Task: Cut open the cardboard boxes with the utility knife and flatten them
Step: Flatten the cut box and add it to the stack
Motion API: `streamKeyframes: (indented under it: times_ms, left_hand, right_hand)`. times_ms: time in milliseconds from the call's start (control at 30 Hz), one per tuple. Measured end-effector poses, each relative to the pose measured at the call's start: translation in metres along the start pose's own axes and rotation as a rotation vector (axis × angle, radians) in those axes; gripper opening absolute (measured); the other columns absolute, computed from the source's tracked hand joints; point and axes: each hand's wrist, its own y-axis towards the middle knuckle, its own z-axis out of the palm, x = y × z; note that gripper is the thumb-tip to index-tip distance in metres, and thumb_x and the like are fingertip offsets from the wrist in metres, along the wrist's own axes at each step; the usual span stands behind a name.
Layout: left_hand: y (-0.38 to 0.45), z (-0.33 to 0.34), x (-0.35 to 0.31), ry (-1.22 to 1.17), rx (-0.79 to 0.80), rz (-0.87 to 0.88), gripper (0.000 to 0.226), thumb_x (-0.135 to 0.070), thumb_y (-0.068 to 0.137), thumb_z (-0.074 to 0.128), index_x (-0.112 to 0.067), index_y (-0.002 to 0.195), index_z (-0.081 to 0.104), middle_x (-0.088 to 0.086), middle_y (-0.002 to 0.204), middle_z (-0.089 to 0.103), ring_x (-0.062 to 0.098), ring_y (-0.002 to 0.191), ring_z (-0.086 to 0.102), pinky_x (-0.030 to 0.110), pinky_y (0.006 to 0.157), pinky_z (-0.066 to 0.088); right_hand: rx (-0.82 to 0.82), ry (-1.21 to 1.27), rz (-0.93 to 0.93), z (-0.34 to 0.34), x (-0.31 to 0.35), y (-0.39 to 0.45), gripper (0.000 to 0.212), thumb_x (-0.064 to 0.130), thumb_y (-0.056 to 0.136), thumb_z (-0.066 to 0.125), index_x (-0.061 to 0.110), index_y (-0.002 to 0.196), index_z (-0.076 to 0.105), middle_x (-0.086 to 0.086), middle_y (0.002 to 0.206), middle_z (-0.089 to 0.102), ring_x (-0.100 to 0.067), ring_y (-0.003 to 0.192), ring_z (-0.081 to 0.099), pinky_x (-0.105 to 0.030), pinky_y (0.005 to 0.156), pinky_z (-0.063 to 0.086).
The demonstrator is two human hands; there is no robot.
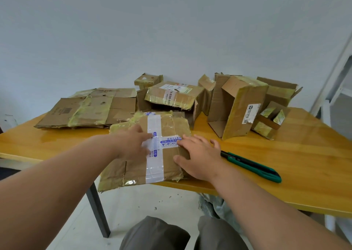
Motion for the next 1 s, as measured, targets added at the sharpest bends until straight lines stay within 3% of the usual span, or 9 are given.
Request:
streamKeyframes:
  times_ms: [133,267,400,533,667,733,800,900,1000]
  left_hand:
    - [0.012,0.013,0.008,0.026,0.016,-0.042,0.083,-0.064,0.091,0.042,-0.032,0.155,0.0,-0.007,0.161,-0.009,0.034,0.146,0.017,0.047,0.117,0.025]
    - [0.015,0.019,0.011,0.103,0.035,-0.068,0.103,-0.081,0.077,0.045,-0.038,0.152,-0.012,-0.012,0.16,-0.017,0.036,0.147,-0.006,0.06,0.115,0.011]
    - [0.018,0.01,0.016,0.09,0.013,-0.026,0.104,-0.079,0.072,0.057,-0.042,0.152,0.002,-0.015,0.16,-0.015,0.032,0.147,-0.008,0.061,0.114,0.008]
    - [0.033,0.0,0.017,-0.028,-0.082,0.008,0.071,-0.075,0.08,0.05,-0.032,0.135,0.037,-0.01,0.161,-0.015,0.027,0.149,-0.01,0.06,0.116,0.012]
    - [0.049,0.01,0.018,-0.173,-0.046,-0.008,0.098,-0.07,0.074,0.064,-0.027,0.147,0.016,-0.001,0.16,0.018,0.028,0.148,0.01,0.057,0.115,0.022]
    - [0.052,0.009,0.02,-0.167,-0.014,-0.002,0.11,-0.069,0.073,0.066,-0.032,0.153,0.001,-0.003,0.161,0.013,0.032,0.147,0.012,0.056,0.116,0.019]
    - [0.054,0.002,0.019,-0.097,0.005,0.012,0.112,-0.071,0.073,0.064,-0.035,0.154,-0.005,-0.007,0.163,0.002,0.035,0.147,0.008,0.056,0.116,0.017]
    - [0.057,-0.003,0.016,-0.045,0.042,0.001,0.111,-0.072,0.073,0.063,-0.035,0.154,-0.003,-0.007,0.161,0.0,0.035,0.146,0.007,0.056,0.115,0.018]
    - [0.061,-0.003,0.015,-0.056,0.061,-0.016,0.113,-0.072,0.071,0.065,-0.035,0.154,-0.001,-0.008,0.16,0.002,0.034,0.146,0.006,0.056,0.116,0.019]
  right_hand:
    - [0.014,0.06,0.017,-0.004,0.006,0.003,0.053,0.058,0.096,0.044,0.037,0.144,0.041,0.011,0.155,0.035,-0.015,0.141,0.033,-0.053,0.116,0.014]
    - [-0.051,0.232,0.113,-0.002,0.009,0.011,0.065,0.055,0.091,0.058,0.036,0.148,0.034,0.006,0.15,0.032,-0.019,0.136,0.037,-0.051,0.113,0.03]
    - [0.068,0.28,0.209,-0.002,0.007,0.023,0.086,0.058,0.085,0.067,0.035,0.154,0.022,-0.001,0.154,0.032,-0.026,0.139,0.036,-0.052,0.111,0.036]
    - [0.116,0.206,0.204,-0.014,0.002,0.022,0.065,0.062,0.086,0.062,0.04,0.143,0.041,0.007,0.144,0.049,-0.021,0.131,0.045,-0.048,0.109,0.03]
    - [0.145,0.222,0.14,-0.017,-0.007,0.017,0.028,0.051,0.096,0.054,0.043,0.121,0.058,0.013,0.122,0.06,-0.017,0.121,0.051,-0.046,0.107,0.03]
    - [0.065,0.325,0.148,-0.012,-0.014,0.022,0.011,0.041,0.098,0.051,0.043,0.099,0.062,0.017,0.105,0.062,-0.014,0.11,0.057,-0.049,0.103,0.039]
    - [-0.101,0.418,0.208,-0.005,-0.02,0.029,0.016,0.031,0.097,0.049,0.041,0.089,0.06,0.015,0.097,0.065,-0.014,0.098,0.061,-0.051,0.095,0.048]
    - [-0.225,0.428,0.287,0.001,-0.024,0.039,0.012,0.026,0.096,0.049,0.034,0.097,0.058,0.009,0.094,0.065,-0.017,0.091,0.061,-0.049,0.092,0.05]
    - [-0.226,0.453,0.307,-0.002,-0.023,0.051,0.021,0.029,0.099,0.047,0.032,0.117,0.058,0.007,0.107,0.064,-0.018,0.103,0.059,-0.047,0.098,0.046]
